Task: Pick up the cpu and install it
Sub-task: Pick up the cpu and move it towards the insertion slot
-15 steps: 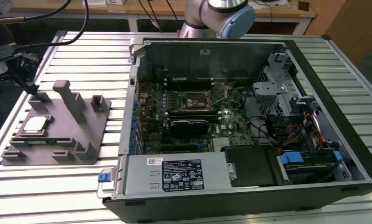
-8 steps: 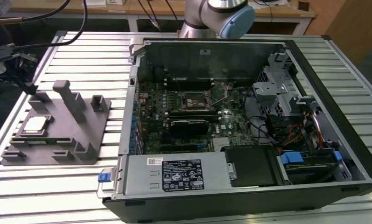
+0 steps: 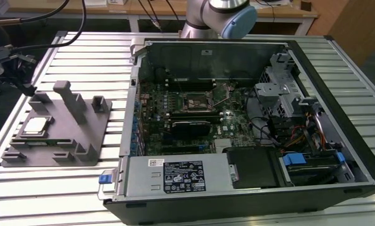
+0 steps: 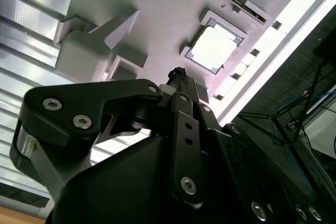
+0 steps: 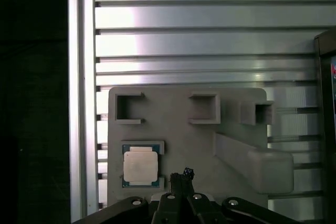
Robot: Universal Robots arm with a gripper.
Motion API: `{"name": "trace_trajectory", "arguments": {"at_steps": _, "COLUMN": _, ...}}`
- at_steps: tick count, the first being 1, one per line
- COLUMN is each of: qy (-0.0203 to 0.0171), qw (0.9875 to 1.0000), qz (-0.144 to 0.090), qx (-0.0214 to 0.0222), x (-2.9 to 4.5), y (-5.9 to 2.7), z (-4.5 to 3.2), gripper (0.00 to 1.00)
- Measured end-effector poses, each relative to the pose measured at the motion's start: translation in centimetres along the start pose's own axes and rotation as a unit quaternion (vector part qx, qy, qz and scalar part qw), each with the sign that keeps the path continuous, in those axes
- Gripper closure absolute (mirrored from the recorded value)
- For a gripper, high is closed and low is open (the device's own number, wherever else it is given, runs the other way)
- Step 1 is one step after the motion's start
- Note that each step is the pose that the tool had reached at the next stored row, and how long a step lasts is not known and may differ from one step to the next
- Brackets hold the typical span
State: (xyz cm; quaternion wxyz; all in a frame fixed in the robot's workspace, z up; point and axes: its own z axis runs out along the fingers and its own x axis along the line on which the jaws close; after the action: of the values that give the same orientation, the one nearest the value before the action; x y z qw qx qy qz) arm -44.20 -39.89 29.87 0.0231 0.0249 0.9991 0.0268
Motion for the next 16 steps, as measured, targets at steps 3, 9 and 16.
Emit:
{"name": "trace_trajectory", "arguments": {"at_steps": 3, "qy": -0.0003, "qw": 1.0, "qz": 0.0, "qx": 0.0, "x": 0.15, "y": -0.01, "z": 0.09, "gripper": 0.89}}
{"name": "trace_trajectory", "arguments": {"at_steps": 9, "qy": -0.0006, "qw": 1.0, "qz": 0.0, "qx": 0.0, "x": 0.45, "y": -0.04, "z": 0.27, "gripper": 0.89}}
{"name": "trace_trajectory", "arguments": {"at_steps": 16, "qy": -0.0007, "qw": 1.0, "qz": 0.0, "qx": 0.0, "x": 0.75, "y": -0.08, "z": 0.64, "gripper": 0.89}}
